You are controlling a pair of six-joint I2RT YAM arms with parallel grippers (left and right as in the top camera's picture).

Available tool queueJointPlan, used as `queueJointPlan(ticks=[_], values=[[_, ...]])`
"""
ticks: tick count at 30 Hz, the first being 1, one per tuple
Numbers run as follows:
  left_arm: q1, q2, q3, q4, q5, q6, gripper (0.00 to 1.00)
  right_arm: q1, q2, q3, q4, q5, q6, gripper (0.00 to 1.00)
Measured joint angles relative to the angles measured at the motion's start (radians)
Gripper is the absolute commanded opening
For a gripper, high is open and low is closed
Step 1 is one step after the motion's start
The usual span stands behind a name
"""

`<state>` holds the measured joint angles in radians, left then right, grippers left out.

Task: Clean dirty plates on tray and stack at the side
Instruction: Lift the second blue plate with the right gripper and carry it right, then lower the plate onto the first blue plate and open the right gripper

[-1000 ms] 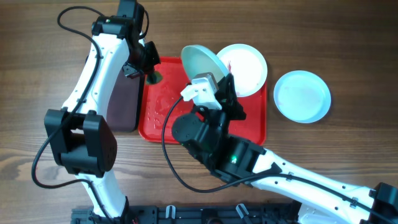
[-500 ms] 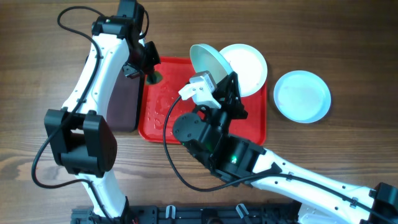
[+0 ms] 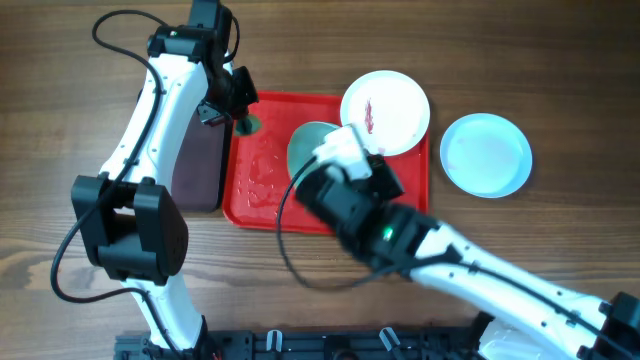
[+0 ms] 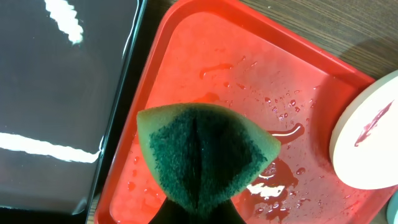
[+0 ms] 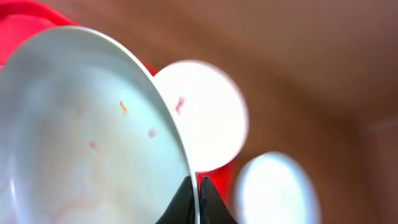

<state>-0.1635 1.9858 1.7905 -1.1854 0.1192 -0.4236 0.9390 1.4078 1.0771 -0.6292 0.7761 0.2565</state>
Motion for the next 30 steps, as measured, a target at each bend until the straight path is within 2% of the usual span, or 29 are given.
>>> queueJointPlan(ticks=[7, 13, 17, 22, 27, 30], values=[[0.000, 0.000, 0.000, 0.000, 0.000, 0.000, 0.04, -0.273, 0.000, 0.000, -0.003, -0.517, 0.139, 0.04], [0.000, 0.000, 0.000, 0.000, 0.000, 0.000, 0.04, -0.467, 0.000, 0.000, -0.014, -0.791, 0.170, 0.04], [0.000, 0.000, 0.000, 0.000, 0.000, 0.000, 0.04, -0.589, -0.016, 0.000, -0.057, -0.850, 0.186, 0.04], [0.000, 0.000, 0.000, 0.000, 0.001, 0.000, 0.04, -0.820, -0.042, 0.000, -0.129, -0.861, 0.196, 0.04], [0.000, 0.000, 0.000, 0.000, 0.002, 0.000, 0.04, -1.052, -0.038, 0.000, -0.134, -0.847, 0.195, 0.04], [0.000, 0.000, 0.000, 0.000, 0.002, 0.000, 0.04, -1.133, -0.015, -0.001, -0.133, -0.838, 0.192, 0.04]])
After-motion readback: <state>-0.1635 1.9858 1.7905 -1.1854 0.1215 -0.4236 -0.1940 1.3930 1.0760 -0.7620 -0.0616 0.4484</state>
